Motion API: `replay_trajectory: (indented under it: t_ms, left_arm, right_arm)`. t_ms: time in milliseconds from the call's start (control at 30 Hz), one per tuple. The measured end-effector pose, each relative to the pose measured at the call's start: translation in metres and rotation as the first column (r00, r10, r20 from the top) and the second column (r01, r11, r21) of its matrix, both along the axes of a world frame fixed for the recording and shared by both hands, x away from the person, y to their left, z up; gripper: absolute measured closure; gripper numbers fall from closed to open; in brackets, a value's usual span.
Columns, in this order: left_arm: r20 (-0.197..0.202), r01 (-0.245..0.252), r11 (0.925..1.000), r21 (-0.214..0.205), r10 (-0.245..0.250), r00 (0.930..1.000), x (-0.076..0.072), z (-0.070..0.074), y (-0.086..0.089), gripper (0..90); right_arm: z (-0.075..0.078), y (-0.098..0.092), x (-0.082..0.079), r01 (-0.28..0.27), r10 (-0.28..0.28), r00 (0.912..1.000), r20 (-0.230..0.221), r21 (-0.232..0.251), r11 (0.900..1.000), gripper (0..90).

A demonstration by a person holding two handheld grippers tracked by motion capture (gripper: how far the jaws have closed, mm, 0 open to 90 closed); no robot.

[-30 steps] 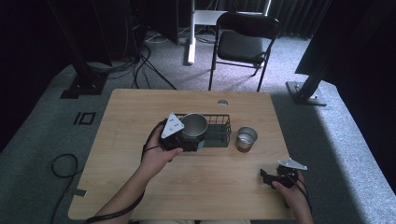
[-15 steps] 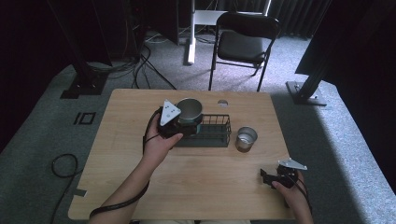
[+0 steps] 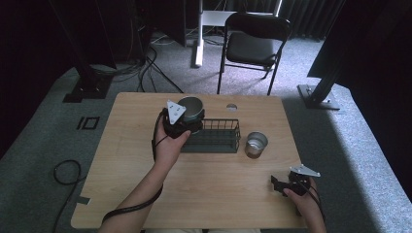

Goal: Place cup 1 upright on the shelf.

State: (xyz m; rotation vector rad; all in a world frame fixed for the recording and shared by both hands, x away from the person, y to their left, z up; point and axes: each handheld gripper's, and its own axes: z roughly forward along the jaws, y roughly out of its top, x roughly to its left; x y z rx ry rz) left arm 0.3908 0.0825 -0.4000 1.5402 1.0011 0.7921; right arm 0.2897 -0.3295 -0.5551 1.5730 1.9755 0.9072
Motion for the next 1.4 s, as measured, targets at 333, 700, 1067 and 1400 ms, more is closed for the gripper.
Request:
replay_trajectory:
  t_ms: [333,700,1067,1400]
  left_arm:
    - [-0.009,-0.082,0.9957,0.044,0.083,0.9965,0.010,-0.021,-0.010,13.8]
    - [-0.038,-0.144,0.9875,0.064,0.147,0.9884,0.021,-0.045,-0.017,13.8]
    - [-0.065,-0.157,0.9842,0.082,0.162,0.9846,0.024,-0.059,-0.022,13.8]
    - [-0.080,-0.163,0.9829,0.085,0.170,0.9822,0.029,-0.067,-0.022,13.8]
  right_arm:
    - [0.000,-0.001,-0.001,-0.004,0.004,1.0000,-0.001,-0.002,1.0000,11.6]
    - [0.000,0.000,-0.001,-0.005,0.005,1.0000,-0.001,-0.022,0.9997,11.6]
    - [0.000,0.002,-0.001,-0.005,0.005,1.0000,-0.001,-0.038,0.9993,11.6]
    - [0.000,0.002,-0.001,-0.005,0.005,1.0000,-0.001,-0.038,0.9993,11.6]
